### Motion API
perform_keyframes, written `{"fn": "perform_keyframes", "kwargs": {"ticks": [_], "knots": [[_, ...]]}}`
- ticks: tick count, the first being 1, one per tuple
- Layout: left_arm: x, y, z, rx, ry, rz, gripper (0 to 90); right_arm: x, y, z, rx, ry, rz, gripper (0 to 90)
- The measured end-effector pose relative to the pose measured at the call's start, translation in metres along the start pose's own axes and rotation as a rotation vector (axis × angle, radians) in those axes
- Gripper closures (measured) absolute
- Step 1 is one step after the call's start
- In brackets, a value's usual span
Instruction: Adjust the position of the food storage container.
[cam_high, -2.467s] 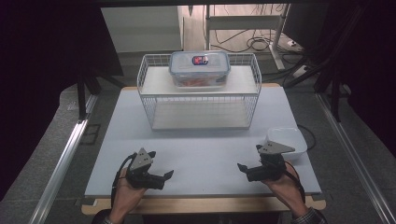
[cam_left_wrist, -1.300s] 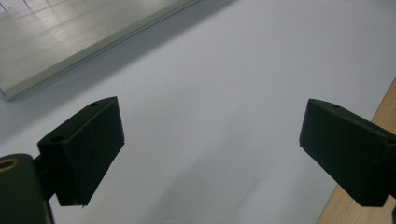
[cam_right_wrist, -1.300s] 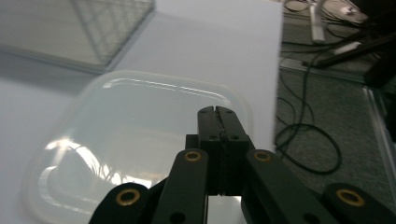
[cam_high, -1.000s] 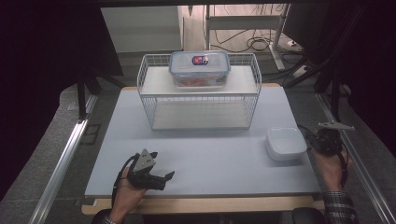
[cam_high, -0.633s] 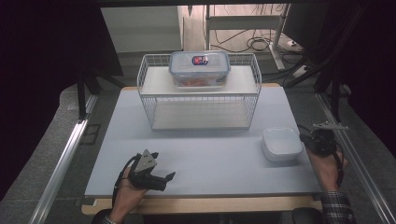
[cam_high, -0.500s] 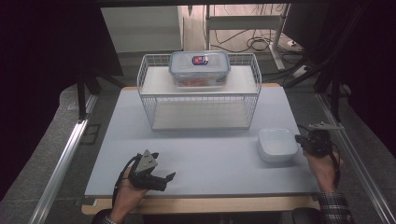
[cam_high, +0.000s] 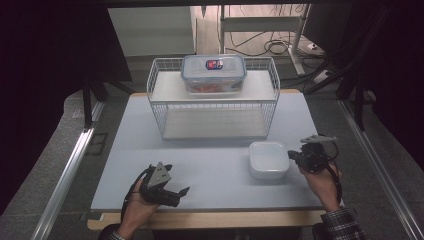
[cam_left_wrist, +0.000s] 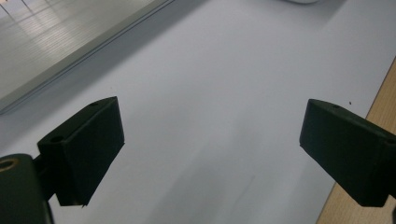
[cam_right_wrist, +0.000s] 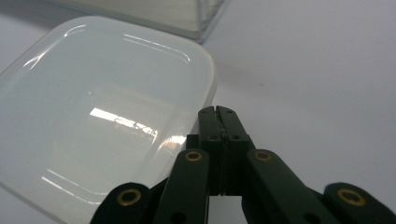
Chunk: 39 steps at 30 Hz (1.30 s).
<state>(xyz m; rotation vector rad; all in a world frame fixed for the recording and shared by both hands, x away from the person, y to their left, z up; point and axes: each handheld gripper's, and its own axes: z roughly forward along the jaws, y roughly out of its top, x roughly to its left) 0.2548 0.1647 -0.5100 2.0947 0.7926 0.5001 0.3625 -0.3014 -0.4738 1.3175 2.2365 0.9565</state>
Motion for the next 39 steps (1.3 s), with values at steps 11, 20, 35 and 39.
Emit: {"fn": "perform_keyframes", "kwargs": {"ticks": [11, 20, 35, 39], "knots": [[0.001, -0.001, 0.001, 0.004, -0.019, -0.007, 5.8, 0.040, 0.006, 0.012, 0.007, 0.100, -0.047, 89.4], [0.002, -0.001, 0.002, 0.018, -0.027, -0.017, 6.1, 0.075, 0.014, 0.026, -0.002, 0.165, -0.097, 89.2], [0.003, 0.000, 0.004, 0.052, -0.068, -0.063, 6.8, 0.117, 0.027, 0.042, -0.007, 0.202, -0.190, 86.5], [0.004, -0.002, 0.004, 0.044, -0.063, -0.059, 6.5, 0.113, 0.026, 0.035, -0.028, 0.177, -0.210, 80.0]]}}
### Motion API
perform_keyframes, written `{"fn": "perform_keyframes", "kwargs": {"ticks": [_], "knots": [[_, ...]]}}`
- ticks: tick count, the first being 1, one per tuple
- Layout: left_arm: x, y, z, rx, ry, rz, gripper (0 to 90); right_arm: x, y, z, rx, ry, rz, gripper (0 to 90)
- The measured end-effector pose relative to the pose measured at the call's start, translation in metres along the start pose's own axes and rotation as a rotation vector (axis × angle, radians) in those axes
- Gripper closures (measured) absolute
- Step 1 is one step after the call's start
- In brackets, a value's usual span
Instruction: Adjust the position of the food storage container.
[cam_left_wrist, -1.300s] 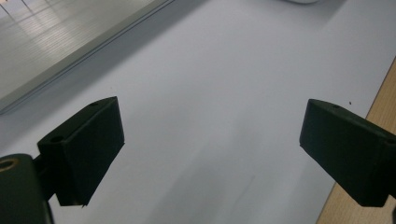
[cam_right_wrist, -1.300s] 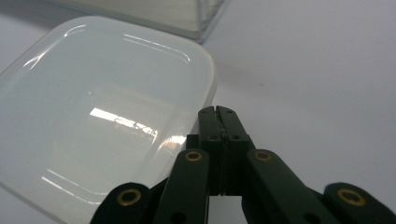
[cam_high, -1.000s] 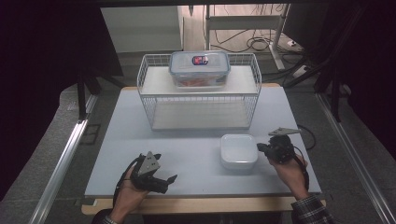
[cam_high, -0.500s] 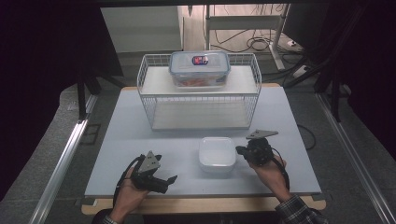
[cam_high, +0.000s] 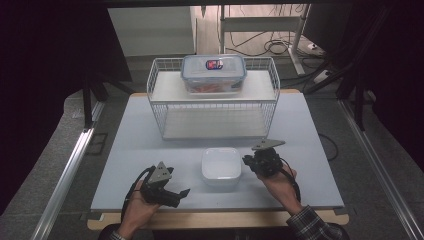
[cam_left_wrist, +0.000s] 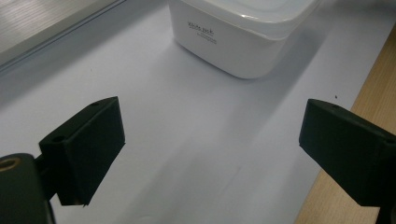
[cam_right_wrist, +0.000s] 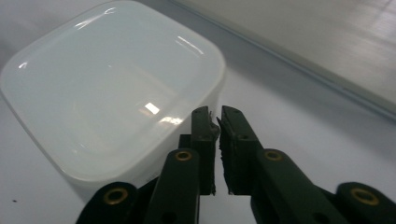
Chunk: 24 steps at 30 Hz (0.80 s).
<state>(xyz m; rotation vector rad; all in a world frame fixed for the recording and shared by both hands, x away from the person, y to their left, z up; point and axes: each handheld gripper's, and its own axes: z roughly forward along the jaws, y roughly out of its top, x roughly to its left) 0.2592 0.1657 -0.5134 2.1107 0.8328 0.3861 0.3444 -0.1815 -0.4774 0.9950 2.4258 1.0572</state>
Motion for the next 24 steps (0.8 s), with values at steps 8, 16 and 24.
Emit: {"fn": "perform_keyframes", "kwargs": {"ticks": [8, 16, 24], "knots": [[0.001, 0.000, 0.001, 0.005, 0.010, -0.010, 5.2, 0.003, -0.010, -0.026, -0.056, 0.054, -0.024, 49.6], [0.003, -0.002, 0.000, -0.031, 0.013, -0.024, 4.2, 0.006, -0.018, -0.032, -0.086, 0.098, -0.051, 26.6], [0.008, -0.004, 0.000, -0.063, 0.006, -0.044, 3.6, 0.003, -0.026, -0.035, -0.116, 0.175, -0.043, 9.1]]}}
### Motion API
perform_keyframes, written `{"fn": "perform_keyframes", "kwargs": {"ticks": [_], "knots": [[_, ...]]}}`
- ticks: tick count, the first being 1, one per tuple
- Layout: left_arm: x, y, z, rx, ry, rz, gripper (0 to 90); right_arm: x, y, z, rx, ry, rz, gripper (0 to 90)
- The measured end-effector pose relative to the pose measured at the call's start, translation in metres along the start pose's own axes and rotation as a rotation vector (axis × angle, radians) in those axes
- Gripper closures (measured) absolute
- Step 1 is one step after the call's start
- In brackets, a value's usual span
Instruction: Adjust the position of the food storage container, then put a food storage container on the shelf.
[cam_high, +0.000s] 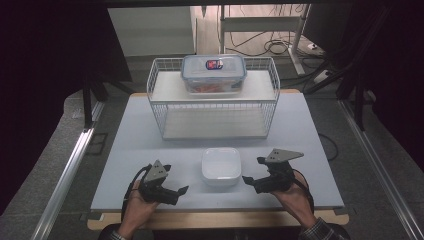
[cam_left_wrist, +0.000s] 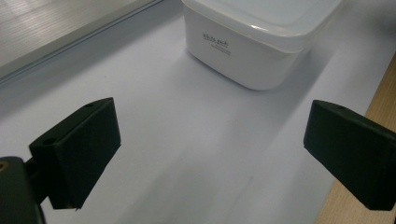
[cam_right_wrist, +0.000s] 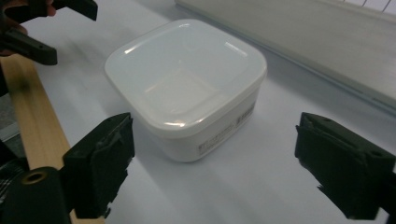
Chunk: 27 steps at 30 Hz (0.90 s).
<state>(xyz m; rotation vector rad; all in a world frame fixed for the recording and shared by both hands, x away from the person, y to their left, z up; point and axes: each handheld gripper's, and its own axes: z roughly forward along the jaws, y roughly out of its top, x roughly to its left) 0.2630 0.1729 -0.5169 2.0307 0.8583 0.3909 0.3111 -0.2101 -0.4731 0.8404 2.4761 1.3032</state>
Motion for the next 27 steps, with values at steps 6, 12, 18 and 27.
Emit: {"fn": "perform_keyframes", "kwargs": {"ticks": [6, 12, 18, 27], "knots": [[0.000, -0.001, 0.003, 0.003, -0.011, 0.008, 3.2, -0.004, -0.008, 0.008, 0.052, 0.023, 0.007, 3.8], [-0.001, 0.002, 0.007, 0.026, -0.021, -0.013, 3.1, -0.006, -0.006, 0.008, 0.061, 0.001, -0.004, 2.9], [-0.002, 0.013, 0.013, 0.055, -0.033, -0.034, 4.3, -0.006, 0.000, 0.012, 0.054, -0.013, -0.023, 1.4], [0.002, 0.037, 0.024, 0.086, -0.063, -0.063, 8.0, -0.008, 0.015, 0.020, 0.059, 0.012, 0.017, 0.8]]}}
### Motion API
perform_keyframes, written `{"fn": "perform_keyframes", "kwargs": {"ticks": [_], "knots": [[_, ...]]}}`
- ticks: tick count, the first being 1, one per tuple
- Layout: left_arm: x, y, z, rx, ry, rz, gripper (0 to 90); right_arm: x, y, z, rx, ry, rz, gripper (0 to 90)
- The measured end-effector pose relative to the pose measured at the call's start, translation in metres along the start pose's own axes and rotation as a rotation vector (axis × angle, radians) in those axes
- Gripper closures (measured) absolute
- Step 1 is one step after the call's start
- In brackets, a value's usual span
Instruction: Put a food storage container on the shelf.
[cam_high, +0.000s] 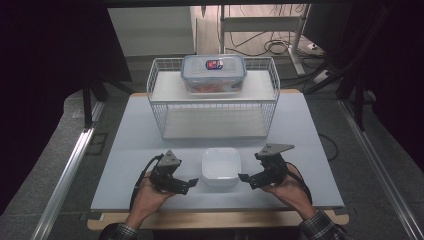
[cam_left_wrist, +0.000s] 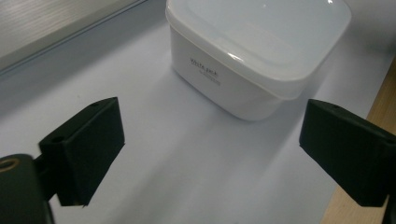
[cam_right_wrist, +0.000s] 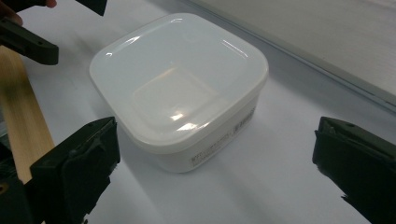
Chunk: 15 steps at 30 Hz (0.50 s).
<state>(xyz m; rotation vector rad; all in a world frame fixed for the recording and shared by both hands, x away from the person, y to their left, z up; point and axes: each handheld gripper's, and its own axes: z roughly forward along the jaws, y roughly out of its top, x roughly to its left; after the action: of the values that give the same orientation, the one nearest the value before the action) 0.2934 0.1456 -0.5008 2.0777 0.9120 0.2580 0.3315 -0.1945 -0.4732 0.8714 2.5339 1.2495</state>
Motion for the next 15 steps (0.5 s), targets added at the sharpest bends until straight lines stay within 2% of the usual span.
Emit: {"fn": "perform_keyframes", "kwargs": {"ticks": [5, 15], "knots": [[0.003, 0.009, 0.005, -0.018, -0.008, 0.000, 11.0, -0.002, 0.004, 0.004, 0.030, -0.004, 0.013, 3.0], [0.006, 0.036, 0.027, -0.027, -0.035, 0.021, 15.3, -0.003, 0.022, 0.012, 0.047, -0.019, 0.009, 19.9]]}}
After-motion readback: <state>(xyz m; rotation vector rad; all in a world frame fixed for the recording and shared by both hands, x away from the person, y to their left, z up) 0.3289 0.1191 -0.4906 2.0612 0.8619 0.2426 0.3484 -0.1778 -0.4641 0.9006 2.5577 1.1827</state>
